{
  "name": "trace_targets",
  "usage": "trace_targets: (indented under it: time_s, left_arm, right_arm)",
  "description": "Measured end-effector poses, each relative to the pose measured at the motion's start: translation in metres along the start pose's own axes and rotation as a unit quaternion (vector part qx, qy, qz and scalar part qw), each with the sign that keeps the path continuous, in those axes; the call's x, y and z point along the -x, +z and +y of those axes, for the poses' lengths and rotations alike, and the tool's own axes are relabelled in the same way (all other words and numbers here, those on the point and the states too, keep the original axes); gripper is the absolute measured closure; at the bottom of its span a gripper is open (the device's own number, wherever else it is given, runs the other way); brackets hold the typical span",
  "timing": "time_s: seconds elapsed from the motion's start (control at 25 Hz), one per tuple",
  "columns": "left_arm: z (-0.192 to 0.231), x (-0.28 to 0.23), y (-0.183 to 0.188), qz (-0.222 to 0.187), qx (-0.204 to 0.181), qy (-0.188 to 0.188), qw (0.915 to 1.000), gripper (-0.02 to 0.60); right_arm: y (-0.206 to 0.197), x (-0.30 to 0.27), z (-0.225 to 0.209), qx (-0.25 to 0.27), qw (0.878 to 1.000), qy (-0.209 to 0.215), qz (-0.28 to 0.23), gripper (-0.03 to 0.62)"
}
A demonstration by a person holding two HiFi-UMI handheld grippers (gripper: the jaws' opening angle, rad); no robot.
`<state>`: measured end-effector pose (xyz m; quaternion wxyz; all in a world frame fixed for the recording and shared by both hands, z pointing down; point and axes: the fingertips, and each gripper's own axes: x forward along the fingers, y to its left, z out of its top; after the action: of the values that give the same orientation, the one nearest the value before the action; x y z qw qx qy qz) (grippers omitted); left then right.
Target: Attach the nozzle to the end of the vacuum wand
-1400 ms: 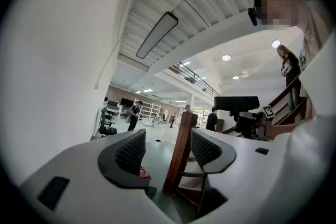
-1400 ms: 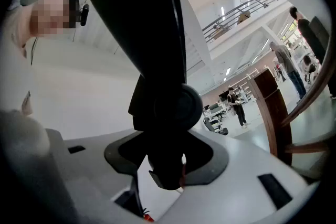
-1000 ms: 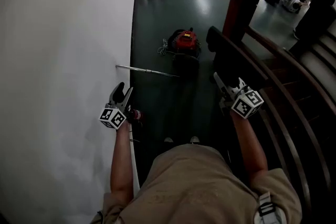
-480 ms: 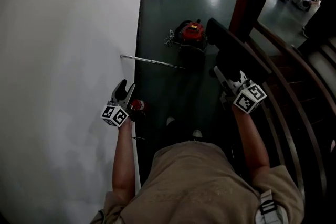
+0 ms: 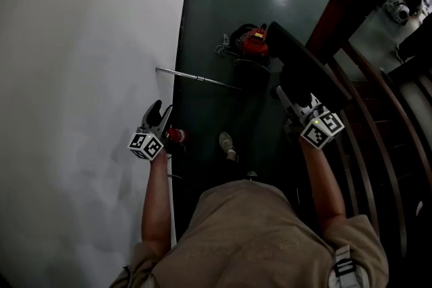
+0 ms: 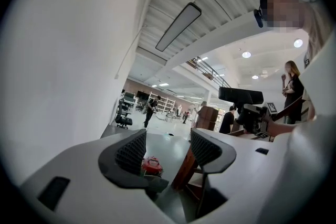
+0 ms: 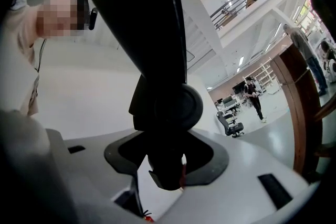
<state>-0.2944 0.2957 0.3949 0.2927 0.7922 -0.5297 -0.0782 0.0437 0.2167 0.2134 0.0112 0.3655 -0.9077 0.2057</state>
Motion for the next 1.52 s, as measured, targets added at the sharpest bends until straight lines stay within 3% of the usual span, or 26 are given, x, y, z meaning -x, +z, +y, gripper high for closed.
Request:
trace_targets:
  time_s: [0.52, 0.72, 0.84, 1.08, 1.28, 1.52]
  left_arm:
    - [0.193, -0.123, 0.049, -0.009, 0.032, -0.001, 0.9994, 0.305]
    - [0.234, -0.155, 0.041, 0.003, 0.048, 0.008, 0.9988, 0.305]
    - [0.281, -0.187, 0.029, 0.017, 0.068, 0.019, 0.9973, 0.305]
    - [0.366, -0.241, 0.002, 0.035, 0.114, 0.074, 0.9901, 0.305]
    - [0.376, -0.245, -0.024, 0.034, 0.136, 0.141, 0.9800, 0.305]
    - [0.356, -0.233, -0.102, 0.062, 0.130, 0.202, 0.9687, 0.305]
  right_arm:
    - [-0.013, -0.214, -0.065, -0.017, 0.999, -0.026, 0.009, 0.402]
    - [-0.020, -0.267, -0.081, -0.018, 0.999, -0.023, 0.016, 0.402]
    - [-0.037, -0.324, -0.108, -0.012, 0.999, -0.023, 0.038, 0.402]
    - [-0.063, -0.432, -0.166, -0.022, 0.997, -0.001, 0.077, 0.402]
    - [-0.089, -0.455, -0.206, -0.067, 0.993, 0.023, 0.096, 0.402]
    - [-0.112, -0.444, -0.209, -0.053, 0.988, 0.096, 0.110, 0.402]
